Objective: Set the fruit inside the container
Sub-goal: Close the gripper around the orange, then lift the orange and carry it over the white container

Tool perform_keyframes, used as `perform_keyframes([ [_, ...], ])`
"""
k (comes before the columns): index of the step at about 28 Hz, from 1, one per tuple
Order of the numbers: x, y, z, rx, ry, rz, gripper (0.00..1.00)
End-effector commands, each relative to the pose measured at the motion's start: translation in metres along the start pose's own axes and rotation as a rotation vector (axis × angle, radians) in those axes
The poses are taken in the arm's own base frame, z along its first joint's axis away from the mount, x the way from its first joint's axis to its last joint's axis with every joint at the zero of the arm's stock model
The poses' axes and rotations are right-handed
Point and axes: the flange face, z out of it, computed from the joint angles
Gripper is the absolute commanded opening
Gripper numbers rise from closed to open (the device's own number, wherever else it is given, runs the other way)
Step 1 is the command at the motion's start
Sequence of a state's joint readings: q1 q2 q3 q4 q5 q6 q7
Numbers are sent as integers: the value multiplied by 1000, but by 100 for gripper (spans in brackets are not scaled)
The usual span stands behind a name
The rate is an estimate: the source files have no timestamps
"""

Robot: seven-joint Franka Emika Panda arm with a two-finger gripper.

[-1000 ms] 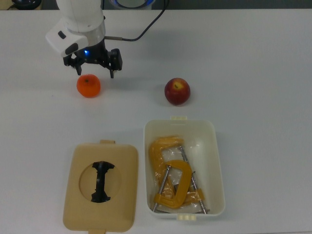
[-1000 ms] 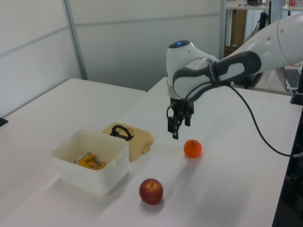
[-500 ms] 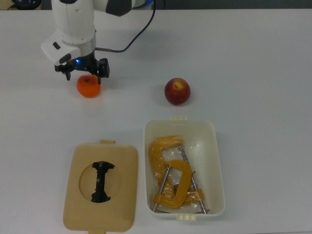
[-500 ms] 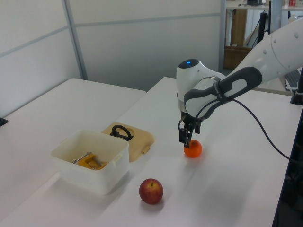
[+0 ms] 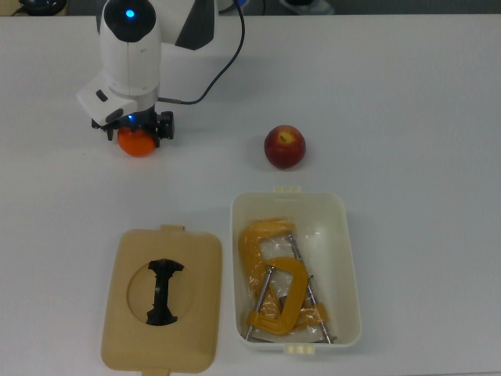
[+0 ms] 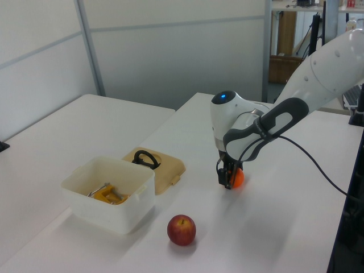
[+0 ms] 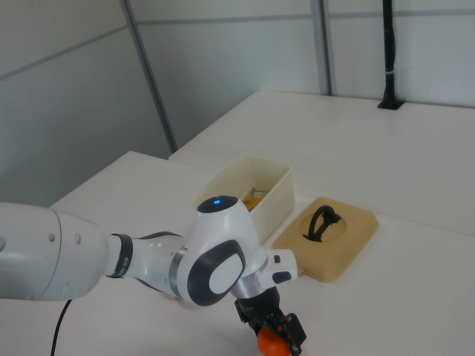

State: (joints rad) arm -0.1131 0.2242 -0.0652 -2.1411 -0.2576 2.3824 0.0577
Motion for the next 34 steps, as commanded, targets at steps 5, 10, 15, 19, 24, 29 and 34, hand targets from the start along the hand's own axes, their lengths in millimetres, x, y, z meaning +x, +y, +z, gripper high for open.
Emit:
perform_keyframes([
  [5, 9, -1, -29, -12, 68, 83, 0],
  [10, 35, -6, -89, 35, 94, 160, 0],
  [15, 69, -25, -165, 193, 145, 249, 0],
  [19, 85, -60, -206, 241, 204, 338, 0],
  [24, 111, -119, -215, 263, 225, 408, 0],
  [29, 136, -172, -202, 228, 284, 485, 0],
  [34, 142, -212, -179, 206, 326, 539, 6],
])
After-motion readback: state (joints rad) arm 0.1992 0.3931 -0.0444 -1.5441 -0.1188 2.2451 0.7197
